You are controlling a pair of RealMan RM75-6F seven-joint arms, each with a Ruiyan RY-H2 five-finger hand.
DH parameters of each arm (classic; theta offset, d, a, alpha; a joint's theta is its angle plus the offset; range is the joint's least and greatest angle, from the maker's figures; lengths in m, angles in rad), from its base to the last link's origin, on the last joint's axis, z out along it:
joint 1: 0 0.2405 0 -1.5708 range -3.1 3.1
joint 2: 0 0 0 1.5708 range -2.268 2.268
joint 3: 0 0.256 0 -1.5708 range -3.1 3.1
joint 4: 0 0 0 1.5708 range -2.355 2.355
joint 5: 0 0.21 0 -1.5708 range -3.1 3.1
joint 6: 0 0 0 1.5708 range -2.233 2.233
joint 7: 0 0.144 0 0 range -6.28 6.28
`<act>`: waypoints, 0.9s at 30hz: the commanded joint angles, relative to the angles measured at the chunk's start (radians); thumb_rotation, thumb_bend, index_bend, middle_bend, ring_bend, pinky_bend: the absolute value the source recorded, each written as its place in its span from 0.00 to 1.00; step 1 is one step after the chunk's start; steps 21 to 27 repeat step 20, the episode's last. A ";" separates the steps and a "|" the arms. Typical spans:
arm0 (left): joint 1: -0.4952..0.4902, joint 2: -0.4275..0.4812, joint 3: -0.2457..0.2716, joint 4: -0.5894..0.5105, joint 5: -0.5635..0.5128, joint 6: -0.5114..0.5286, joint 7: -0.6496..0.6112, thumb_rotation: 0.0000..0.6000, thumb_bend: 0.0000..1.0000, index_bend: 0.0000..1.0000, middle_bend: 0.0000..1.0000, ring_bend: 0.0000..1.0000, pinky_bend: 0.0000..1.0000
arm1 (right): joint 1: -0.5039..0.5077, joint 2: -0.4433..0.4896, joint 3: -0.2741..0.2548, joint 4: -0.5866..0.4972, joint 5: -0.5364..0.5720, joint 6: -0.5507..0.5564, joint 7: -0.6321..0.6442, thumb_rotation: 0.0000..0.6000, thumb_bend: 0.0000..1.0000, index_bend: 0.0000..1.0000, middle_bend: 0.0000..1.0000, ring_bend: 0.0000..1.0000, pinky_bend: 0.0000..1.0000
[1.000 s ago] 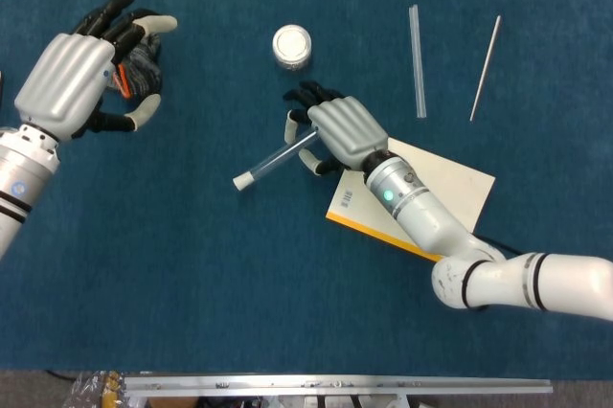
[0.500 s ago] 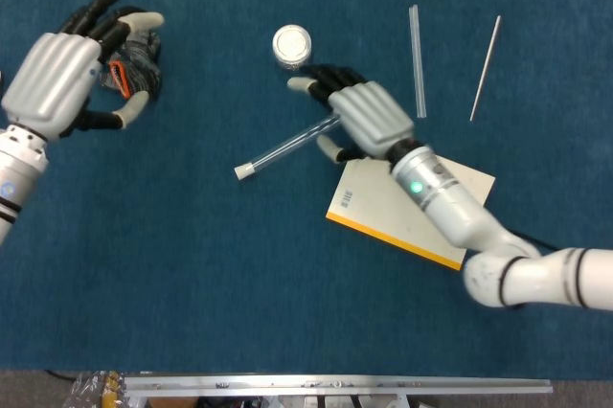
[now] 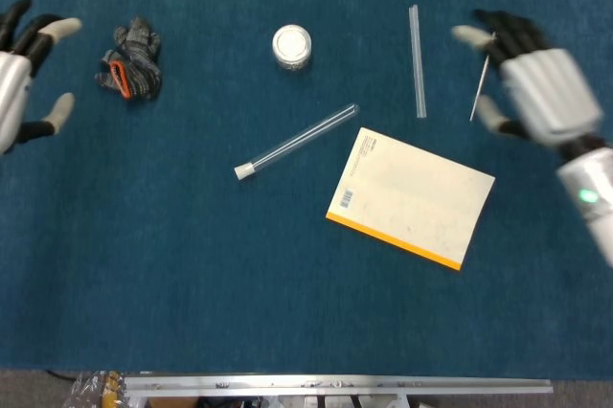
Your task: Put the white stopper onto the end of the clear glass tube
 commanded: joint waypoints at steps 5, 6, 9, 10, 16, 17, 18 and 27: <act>0.075 -0.055 0.027 0.104 0.010 0.107 0.050 1.00 0.34 0.17 0.19 0.00 0.08 | -0.179 0.129 -0.079 -0.009 -0.083 0.170 0.093 1.00 0.37 0.15 0.07 0.00 0.10; 0.086 -0.062 0.031 0.116 0.015 0.122 0.053 1.00 0.34 0.17 0.19 0.00 0.08 | -0.199 0.137 -0.085 -0.004 -0.092 0.190 0.105 1.00 0.37 0.15 0.07 0.00 0.10; 0.122 -0.075 0.044 0.137 0.021 0.161 0.057 1.00 0.34 0.17 0.19 0.00 0.08 | -0.261 0.161 -0.101 0.010 -0.116 0.253 0.144 1.00 0.37 0.15 0.07 0.00 0.10; 0.131 -0.074 0.049 0.139 0.022 0.168 0.057 1.00 0.34 0.17 0.19 0.00 0.08 | -0.278 0.166 -0.103 0.015 -0.121 0.270 0.155 1.00 0.37 0.15 0.07 0.00 0.10; 0.187 -0.051 0.070 0.131 0.036 0.211 0.048 1.00 0.34 0.19 0.20 0.00 0.08 | -0.356 0.201 -0.089 0.024 -0.131 0.340 0.219 1.00 0.37 0.15 0.07 0.00 0.10; 0.192 -0.050 0.072 0.129 0.039 0.216 0.051 1.00 0.34 0.19 0.20 0.00 0.08 | -0.363 0.203 -0.086 0.023 -0.133 0.346 0.224 1.00 0.37 0.15 0.07 0.00 0.10; 0.197 -0.047 0.076 0.126 0.042 0.218 0.053 1.00 0.34 0.19 0.20 0.00 0.08 | -0.369 0.205 -0.083 0.022 -0.135 0.351 0.228 1.00 0.37 0.15 0.07 0.00 0.10; 0.206 -0.042 0.080 0.116 0.047 0.220 0.055 1.00 0.34 0.19 0.20 0.00 0.08 | -0.381 0.208 -0.076 0.021 -0.140 0.359 0.235 1.00 0.37 0.15 0.07 0.00 0.10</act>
